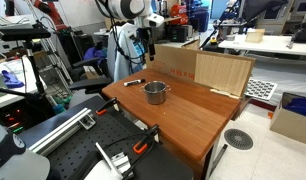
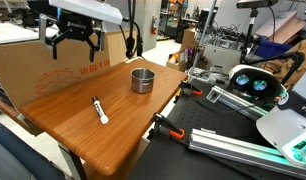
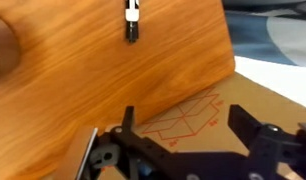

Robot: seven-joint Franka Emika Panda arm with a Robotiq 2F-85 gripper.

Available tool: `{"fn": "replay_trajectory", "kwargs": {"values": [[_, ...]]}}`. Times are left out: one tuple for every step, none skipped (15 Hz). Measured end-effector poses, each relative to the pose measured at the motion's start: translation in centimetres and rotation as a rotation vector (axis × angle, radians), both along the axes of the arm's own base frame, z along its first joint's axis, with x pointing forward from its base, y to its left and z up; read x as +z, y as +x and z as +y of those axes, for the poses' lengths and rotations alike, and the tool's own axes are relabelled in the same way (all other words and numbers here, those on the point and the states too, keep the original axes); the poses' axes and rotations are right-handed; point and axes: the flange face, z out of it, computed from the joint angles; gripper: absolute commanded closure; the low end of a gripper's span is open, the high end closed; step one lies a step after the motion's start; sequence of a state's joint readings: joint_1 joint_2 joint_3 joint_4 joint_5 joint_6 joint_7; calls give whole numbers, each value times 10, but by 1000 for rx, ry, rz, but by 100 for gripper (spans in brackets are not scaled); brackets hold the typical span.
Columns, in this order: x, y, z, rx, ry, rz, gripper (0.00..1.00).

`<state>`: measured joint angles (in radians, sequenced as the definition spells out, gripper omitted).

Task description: Pick the marker from the pot and put it on the table

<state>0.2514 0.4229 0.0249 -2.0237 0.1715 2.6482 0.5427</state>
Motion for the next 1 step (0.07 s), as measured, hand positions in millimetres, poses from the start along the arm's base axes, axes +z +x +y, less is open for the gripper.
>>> {"fn": "replay_trajectory", "kwargs": {"values": [[0, 0, 0, 0, 0, 0, 0]]}}
